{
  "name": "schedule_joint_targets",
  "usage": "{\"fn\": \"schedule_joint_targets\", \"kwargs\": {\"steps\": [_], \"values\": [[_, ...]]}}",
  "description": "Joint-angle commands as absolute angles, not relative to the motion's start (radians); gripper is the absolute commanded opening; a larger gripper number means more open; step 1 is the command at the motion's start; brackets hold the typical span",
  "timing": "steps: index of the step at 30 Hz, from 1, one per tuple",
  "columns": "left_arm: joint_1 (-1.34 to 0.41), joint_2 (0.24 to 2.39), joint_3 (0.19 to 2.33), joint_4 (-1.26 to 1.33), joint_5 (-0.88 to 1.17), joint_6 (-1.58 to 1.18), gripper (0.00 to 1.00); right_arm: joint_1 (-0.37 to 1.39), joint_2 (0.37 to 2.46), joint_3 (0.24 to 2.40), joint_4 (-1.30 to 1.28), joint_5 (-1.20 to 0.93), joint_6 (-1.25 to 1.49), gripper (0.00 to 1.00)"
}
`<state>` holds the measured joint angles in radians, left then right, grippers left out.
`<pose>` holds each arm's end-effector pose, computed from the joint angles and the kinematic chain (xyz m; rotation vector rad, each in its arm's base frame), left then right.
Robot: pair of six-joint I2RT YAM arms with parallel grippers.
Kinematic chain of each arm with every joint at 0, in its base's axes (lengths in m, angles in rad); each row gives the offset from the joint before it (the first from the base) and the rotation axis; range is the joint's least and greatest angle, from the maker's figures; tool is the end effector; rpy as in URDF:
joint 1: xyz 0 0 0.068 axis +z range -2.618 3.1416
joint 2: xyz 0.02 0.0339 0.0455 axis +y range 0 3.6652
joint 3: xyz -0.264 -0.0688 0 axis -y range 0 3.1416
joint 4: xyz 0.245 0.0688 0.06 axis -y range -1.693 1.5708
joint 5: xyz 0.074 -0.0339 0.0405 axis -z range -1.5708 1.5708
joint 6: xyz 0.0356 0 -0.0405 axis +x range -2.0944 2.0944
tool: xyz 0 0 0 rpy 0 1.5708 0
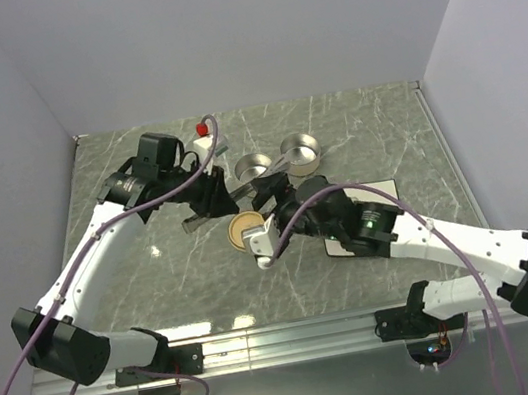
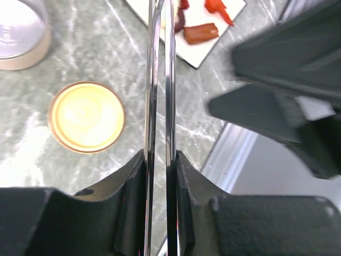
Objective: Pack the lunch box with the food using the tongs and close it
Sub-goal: Pass the clamp from the right arm to the left, then pick up the food using the clamp
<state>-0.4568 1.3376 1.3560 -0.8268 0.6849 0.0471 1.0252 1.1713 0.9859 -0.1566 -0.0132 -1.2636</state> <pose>0.2351 -0.1406 0.3614 0.9089 2.1871 -1.0095 0.1410 0.2331 0.3338 -1.7477 0.7841 -0.1482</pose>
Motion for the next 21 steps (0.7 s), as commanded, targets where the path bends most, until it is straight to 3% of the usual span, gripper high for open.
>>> {"fn": "schedule_joint_targets", "kwargs": {"steps": [1, 8, 11, 15, 21], "values": [[-0.437, 1.286, 1.388, -0.773, 0.658, 0.072, 0.16, 1.063, 1.074, 0.966, -0.126, 0.043, -1.221, 0.93], [-0.437, 1.269, 1.42, -0.769, 0.557, 0.11, 0.2, 1.051, 0.933, 0.973, -0.273, 0.127, -0.916, 0.98], [-0.437, 1.261, 1.428, -0.768, 0.549, 0.135, 0.34, 0.951, 0.894, 0.997, -0.376, 0.114, -0.739, 1.0], [-0.445, 1.267, 1.44, -0.781, 0.514, 0.199, 0.51, 0.729, 0.903, 1.071, -0.503, 0.003, -0.541, 1.0], [-0.507, 1.258, 1.42, -0.784, 0.433, 0.319, 0.61, 0.347, 0.939, 1.16, -0.638, -0.323, -0.289, 1.0]]}}
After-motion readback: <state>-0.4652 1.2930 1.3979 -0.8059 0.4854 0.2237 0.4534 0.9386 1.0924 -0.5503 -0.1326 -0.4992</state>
